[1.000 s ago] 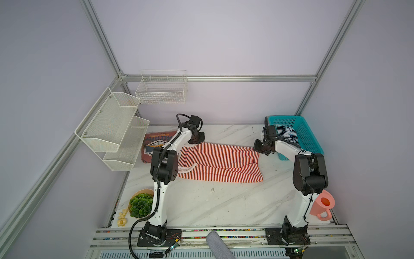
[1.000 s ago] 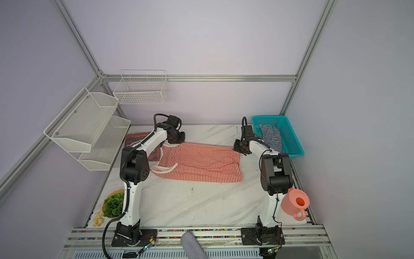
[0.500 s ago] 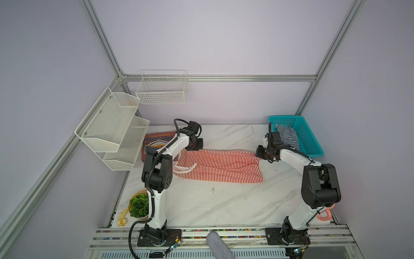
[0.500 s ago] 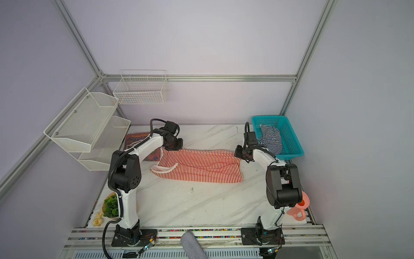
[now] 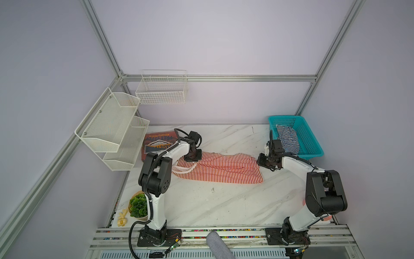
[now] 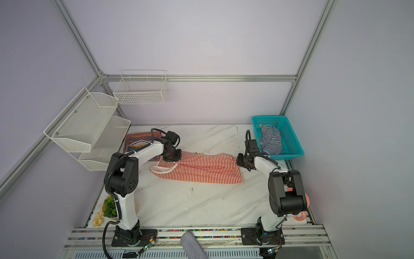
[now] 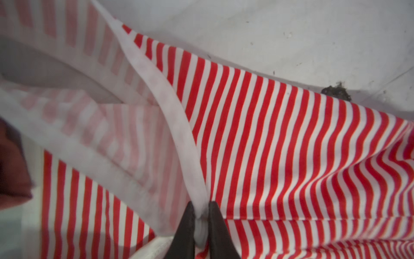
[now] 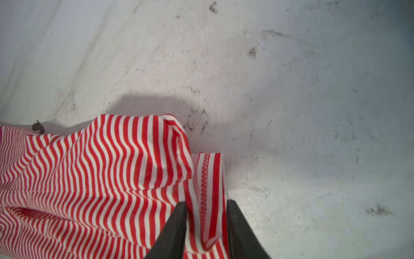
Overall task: Fold and stack the tank tops
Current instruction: 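Lift the strap end with the left gripper while the right gripper moves inward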
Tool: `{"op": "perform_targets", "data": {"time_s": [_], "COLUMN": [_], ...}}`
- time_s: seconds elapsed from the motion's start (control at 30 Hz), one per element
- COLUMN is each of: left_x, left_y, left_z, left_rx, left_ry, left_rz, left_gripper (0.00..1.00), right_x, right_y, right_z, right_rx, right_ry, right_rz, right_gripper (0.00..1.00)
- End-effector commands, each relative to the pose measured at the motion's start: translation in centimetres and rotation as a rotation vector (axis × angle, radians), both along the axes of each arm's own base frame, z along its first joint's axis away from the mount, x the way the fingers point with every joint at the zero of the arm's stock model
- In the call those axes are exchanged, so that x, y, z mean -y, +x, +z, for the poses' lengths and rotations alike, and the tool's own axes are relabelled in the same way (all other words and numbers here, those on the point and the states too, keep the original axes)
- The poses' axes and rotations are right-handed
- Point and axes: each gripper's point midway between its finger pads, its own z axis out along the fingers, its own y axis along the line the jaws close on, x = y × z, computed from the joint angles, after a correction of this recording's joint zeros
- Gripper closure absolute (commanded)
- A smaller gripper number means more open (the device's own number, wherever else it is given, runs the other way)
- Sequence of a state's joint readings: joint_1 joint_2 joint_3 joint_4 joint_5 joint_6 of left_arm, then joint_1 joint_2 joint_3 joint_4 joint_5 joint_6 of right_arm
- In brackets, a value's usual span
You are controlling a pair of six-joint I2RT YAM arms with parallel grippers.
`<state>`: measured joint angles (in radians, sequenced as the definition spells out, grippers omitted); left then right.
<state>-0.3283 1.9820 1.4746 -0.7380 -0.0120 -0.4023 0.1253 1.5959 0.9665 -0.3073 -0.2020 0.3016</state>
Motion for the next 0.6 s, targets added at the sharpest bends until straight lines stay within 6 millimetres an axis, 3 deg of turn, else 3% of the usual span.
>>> {"op": "perform_targets", "data": {"time_s": [0.0, 0.17, 0.27, 0.37, 0.57], "left_x": [-0.4, -0.1, -0.9, -2.7, -5.5], "left_y": [-0.3, -0.3, 0.4, 2.1, 7.6], "left_z": [2.4, 4.7, 6.1, 6.7, 7.5], "left_rx": [0.063, 0.109, 0.147, 0.157, 0.145], "left_ry": [-0.007, -0.037, -0.002, 0.09, 0.218], "left_rz": [0.022, 0.02, 0.043, 0.093, 0.123], "left_gripper": [0.81, 0.59, 0.53, 0.51, 0.46], "right_x": [0.2, -0.4, -1.2, -3.2, -8.8], "right_y": [-0.1, 0.9, 1.8, 2.7, 3.6], "right_z": [2.0, 3.1, 3.1, 3.1, 1.9], "right_rx": [0.048, 0.076, 0.076, 0.084, 0.064], "right_ry": [-0.006, 0.022, 0.038, 0.052, 0.041], "right_rz": [-0.012, -0.008, 0.003, 0.041, 0.142], "right_gripper": [0.64, 0.63, 0.62, 0.62, 0.62]}}
